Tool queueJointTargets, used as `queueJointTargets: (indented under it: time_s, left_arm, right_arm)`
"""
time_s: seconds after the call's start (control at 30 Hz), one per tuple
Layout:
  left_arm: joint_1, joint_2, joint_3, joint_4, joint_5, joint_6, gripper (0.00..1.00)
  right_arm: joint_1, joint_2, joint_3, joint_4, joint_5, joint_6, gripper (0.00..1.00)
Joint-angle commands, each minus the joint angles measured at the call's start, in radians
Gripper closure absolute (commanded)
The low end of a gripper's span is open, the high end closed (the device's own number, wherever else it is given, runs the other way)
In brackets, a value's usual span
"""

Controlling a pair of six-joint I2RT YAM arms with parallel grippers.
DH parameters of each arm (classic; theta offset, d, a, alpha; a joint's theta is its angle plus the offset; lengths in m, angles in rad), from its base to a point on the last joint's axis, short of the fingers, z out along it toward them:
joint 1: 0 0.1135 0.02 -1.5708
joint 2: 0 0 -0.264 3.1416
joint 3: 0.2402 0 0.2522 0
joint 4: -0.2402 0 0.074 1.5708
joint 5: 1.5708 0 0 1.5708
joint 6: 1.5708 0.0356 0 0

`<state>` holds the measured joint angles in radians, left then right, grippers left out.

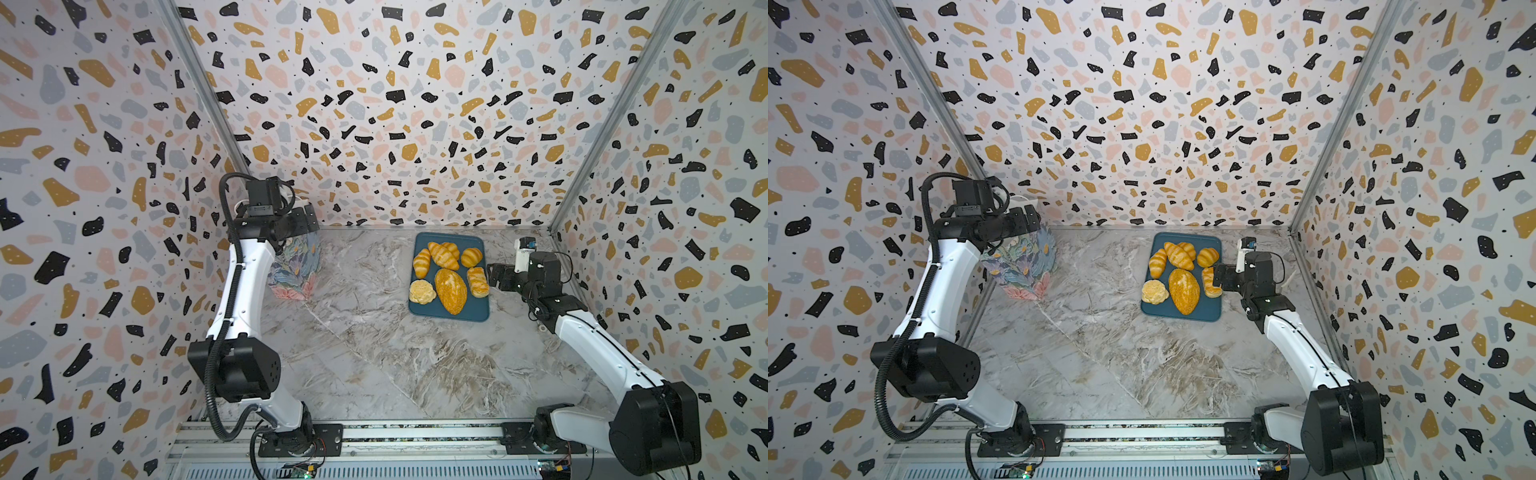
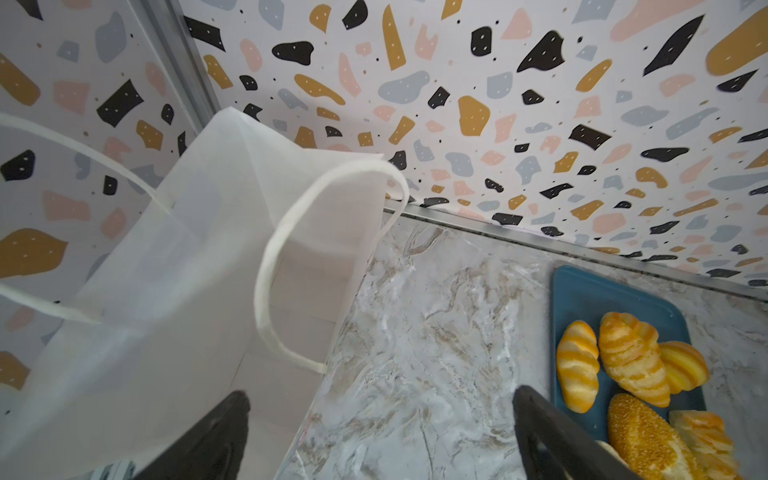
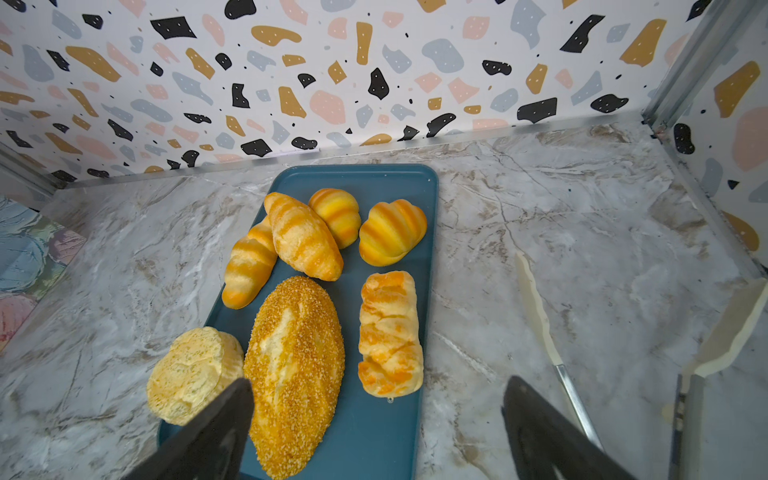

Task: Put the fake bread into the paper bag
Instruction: 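Grasp the floral bag's white handles with the left gripper and lift it, then carry the lifted bag with the left gripper toward the bread tray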

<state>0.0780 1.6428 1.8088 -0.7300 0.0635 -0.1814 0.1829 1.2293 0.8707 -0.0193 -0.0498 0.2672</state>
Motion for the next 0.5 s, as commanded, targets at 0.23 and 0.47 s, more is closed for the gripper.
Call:
queueJointTargets:
  time_s: [0.23,0.47]
  left_arm:
    - [0.002,0.036,-0.005,0.001,-0.046,0.068,0.03]
    - [-0.016,0.054,-0.009,0.026,-0.041,0.09,0.16]
  right_arm:
    - [-0.006,-0.009,0.031,-0.019,-0.014,-0.01,0.04]
    - [-0.006,-0.027,0.0,-0.01,-0.01,-0.006,0.04]
